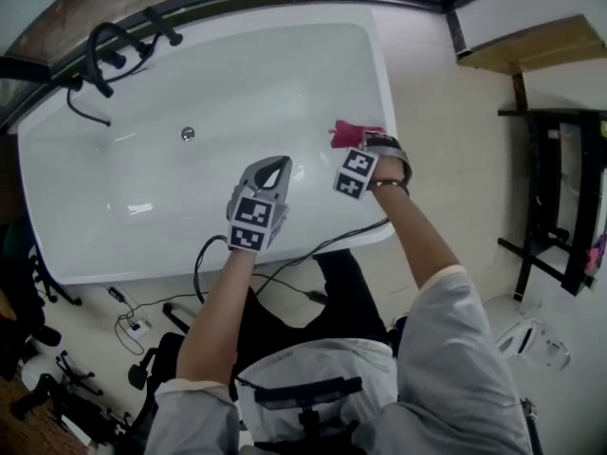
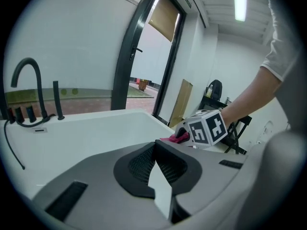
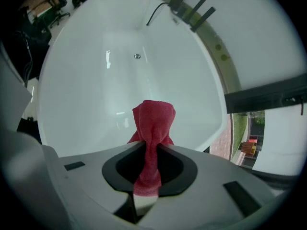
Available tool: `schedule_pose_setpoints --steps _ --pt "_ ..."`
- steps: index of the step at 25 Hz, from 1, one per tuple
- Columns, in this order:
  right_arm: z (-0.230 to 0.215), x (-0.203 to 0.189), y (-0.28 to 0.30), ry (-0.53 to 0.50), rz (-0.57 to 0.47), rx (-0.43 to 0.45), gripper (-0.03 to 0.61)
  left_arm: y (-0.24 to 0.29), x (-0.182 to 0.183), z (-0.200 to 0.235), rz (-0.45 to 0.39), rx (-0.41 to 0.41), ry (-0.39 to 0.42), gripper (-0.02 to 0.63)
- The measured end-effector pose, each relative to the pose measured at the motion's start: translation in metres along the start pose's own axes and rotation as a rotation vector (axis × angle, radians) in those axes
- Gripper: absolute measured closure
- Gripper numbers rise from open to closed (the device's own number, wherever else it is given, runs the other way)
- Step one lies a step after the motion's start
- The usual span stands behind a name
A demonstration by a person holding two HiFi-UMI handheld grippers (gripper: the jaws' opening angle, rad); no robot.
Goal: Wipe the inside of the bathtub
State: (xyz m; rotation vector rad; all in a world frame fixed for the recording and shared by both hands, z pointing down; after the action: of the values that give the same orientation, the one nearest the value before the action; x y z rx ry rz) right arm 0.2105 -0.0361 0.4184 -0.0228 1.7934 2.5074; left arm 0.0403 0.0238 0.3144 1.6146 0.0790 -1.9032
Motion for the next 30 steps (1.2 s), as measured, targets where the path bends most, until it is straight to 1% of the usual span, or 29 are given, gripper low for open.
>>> schedule_pose_setpoints --steps 3,9,11,13,16,19,21,24,28,30 --pt "0.0 0.026 -0.048 0.129 -0.11 -0.045 0.517 -0.033 0.027 0.003 -0.01 0.005 0.033 0.609" --pt "0.01 0.071 -0.136 0.452 -0.326 -0.139 0.514 -0.106 0.068 0.014 -0.038 -0.012 0.112 0.609" --pt "0.019 0.084 -0.16 0.587 -0.392 -0.177 0.512 -0.132 0.073 0.02 -0.044 -0.03 0.137 0.609" --pt "0.03 0.091 -0.188 0.752 -0.46 -0.221 0.511 -0.158 0.08 0.026 -0.052 -0.047 0.145 0.609" --pt "0.044 0.105 -0.25 0.988 -0.596 -0.291 0.509 -0.199 0.097 0.03 -0.062 -0.076 0.157 0.609" --pt "0.066 0.111 -0.31 1.148 -0.712 -0.347 0.509 -0.24 0.118 0.023 -0.071 -0.105 0.187 0.609" --pt "0.081 0.11 -0.339 1.212 -0.753 -0.368 0.509 -0.263 0.132 0.018 -0.086 -0.1 0.186 0.609" --pt "0.097 0.11 -0.369 1.255 -0.8 -0.366 0.509 -0.288 0.15 0.012 -0.122 -0.052 0.174 0.609" --pt "0.109 0.101 -0.391 1.246 -0.851 -0.349 0.508 -0.305 0.164 -0.003 -0.181 0.016 0.152 0.609" --pt "0.116 0.094 -0.4 1.241 -0.867 -0.347 0.506 -0.313 0.164 -0.015 -0.191 0.034 0.157 0.609"
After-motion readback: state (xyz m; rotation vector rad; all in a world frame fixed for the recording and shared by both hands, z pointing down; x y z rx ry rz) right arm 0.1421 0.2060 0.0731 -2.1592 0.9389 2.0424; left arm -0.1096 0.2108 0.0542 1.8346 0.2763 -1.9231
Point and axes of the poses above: the fingertips, and each gripper's own axes: y forward along the fingers, z to its left, x out of its top, the point moved 2 cm from there along -y, backward along the fingers, and after that the axes turned 13 degrees about -z, right-handed, at the moved point
